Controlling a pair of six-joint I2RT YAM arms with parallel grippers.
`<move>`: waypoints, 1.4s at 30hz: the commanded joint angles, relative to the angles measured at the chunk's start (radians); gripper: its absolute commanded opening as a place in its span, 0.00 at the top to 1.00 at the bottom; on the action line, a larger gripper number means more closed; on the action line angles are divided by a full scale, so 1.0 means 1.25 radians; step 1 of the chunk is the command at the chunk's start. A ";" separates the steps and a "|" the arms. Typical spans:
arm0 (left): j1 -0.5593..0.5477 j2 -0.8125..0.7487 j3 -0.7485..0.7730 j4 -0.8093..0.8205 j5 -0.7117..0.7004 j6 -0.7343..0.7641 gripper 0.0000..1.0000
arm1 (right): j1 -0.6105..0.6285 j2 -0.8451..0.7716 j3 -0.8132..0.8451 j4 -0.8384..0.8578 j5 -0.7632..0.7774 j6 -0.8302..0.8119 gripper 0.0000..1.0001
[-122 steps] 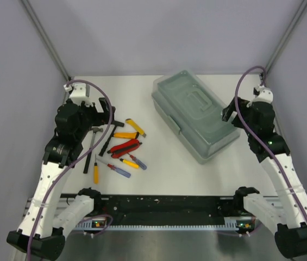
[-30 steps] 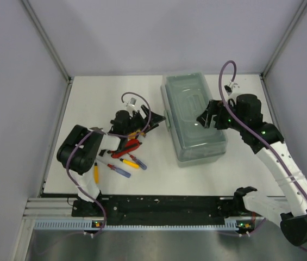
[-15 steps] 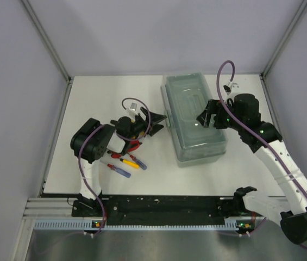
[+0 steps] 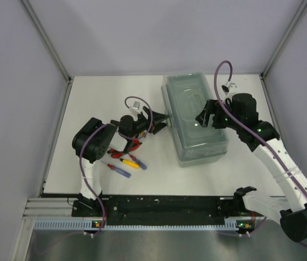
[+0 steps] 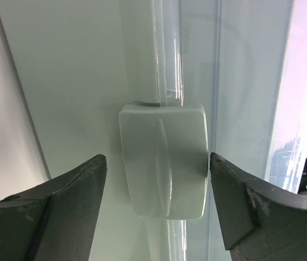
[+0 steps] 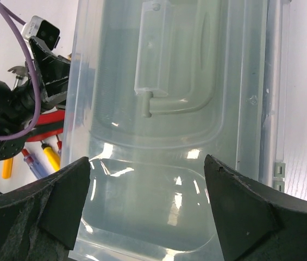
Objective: Pack the tool kit
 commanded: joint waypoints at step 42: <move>-0.008 -0.056 0.057 0.164 0.074 -0.061 0.76 | 0.279 0.213 -0.157 -0.017 0.402 -0.002 0.18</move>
